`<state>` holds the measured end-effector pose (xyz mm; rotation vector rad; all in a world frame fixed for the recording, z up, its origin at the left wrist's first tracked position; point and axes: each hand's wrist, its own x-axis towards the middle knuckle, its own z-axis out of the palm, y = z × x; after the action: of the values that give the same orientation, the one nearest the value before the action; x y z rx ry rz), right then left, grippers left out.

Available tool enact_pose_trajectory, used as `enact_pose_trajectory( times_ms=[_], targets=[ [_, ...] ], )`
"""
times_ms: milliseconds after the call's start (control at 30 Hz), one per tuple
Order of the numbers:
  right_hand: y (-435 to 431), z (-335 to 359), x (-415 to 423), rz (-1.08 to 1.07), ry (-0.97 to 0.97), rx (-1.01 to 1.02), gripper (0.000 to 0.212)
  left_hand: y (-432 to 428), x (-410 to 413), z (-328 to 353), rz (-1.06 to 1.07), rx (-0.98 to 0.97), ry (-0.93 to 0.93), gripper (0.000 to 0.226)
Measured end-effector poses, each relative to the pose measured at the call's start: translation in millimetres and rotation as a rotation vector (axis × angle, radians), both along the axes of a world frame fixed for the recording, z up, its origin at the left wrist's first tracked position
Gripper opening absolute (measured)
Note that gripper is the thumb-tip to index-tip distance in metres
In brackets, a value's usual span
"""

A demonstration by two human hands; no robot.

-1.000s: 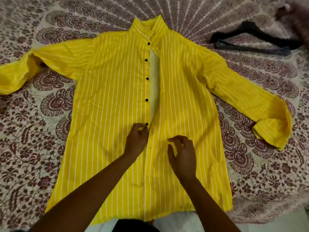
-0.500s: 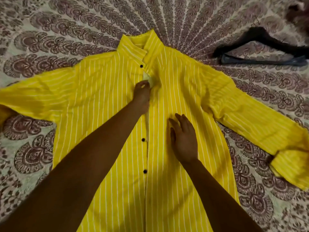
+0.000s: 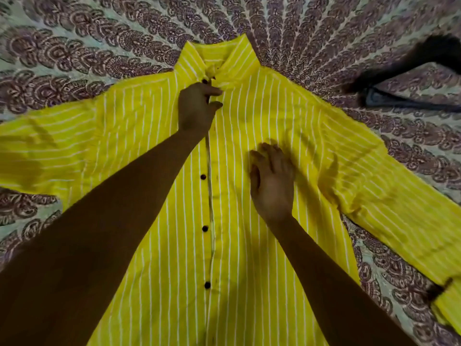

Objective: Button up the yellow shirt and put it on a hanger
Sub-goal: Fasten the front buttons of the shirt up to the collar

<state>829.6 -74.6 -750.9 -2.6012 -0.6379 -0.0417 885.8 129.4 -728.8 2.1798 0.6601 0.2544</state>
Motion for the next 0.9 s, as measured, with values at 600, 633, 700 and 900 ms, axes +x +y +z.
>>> enact_pose_trajectory(
  times_ms=[600, 633, 700, 900],
  targets=[
    [-2.4, 2.7, -124.2, 0.282, 0.102, -0.283, 0.061, -11.6, -35.9, 13.7, -0.262, 0.602, -0.176, 0.026],
    [-4.6, 3.7, -130.8, 0.298, 0.094, -0.285, 0.061, -16.5, -45.6, 12.4, -0.222, 0.567, -0.139, 0.026],
    [-7.6, 3.9, -144.6, 0.319, 0.089, -0.288, 0.062, -21.2, -58.5, 4.0, -0.195, 0.443, 0.056, 0.033],
    [-7.0, 0.8, -165.4, 0.262, 0.115, -0.291, 0.062, -19.5, -49.7, -9.4, -0.289, 0.583, 0.299, 0.044]
  ],
)
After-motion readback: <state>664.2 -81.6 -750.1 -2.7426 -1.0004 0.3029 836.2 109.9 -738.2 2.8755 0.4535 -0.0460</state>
